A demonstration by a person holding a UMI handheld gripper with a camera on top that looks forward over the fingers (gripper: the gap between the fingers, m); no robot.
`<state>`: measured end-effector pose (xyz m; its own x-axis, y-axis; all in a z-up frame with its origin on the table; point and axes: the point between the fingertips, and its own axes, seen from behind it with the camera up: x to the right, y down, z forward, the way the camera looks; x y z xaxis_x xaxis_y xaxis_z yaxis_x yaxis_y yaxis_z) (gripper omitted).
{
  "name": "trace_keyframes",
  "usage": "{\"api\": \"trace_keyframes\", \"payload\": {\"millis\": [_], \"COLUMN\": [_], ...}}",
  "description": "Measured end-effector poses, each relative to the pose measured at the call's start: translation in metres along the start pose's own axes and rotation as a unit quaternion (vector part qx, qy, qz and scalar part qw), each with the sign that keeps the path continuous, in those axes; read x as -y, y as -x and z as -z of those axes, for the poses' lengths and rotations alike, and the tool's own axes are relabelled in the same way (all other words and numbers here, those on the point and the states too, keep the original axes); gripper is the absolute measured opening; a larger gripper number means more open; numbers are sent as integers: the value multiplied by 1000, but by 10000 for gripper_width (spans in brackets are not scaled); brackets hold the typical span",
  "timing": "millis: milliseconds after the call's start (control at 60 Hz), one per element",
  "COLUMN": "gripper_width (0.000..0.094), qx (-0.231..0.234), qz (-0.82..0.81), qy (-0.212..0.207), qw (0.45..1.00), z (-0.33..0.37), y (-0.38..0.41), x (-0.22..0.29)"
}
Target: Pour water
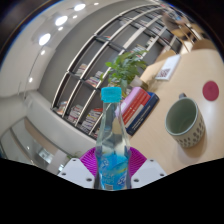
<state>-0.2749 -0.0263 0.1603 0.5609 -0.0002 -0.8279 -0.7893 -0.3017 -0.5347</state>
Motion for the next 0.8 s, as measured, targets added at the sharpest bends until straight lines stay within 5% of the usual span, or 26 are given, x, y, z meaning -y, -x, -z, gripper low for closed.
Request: {"api": "trace_keyframes", "payload": {"millis": [233, 483, 650, 800], "gripper_width": [368, 368, 378, 375], "qx": [3, 24, 24, 21], "qz": [-295, -521, -598, -592], "qy": [18, -17, -14, -2], "qw": [955, 853, 801, 806], "z": [10, 1, -6, -4], "y": [-4, -11, -19, -19], "x": [20, 49, 52, 50]}}
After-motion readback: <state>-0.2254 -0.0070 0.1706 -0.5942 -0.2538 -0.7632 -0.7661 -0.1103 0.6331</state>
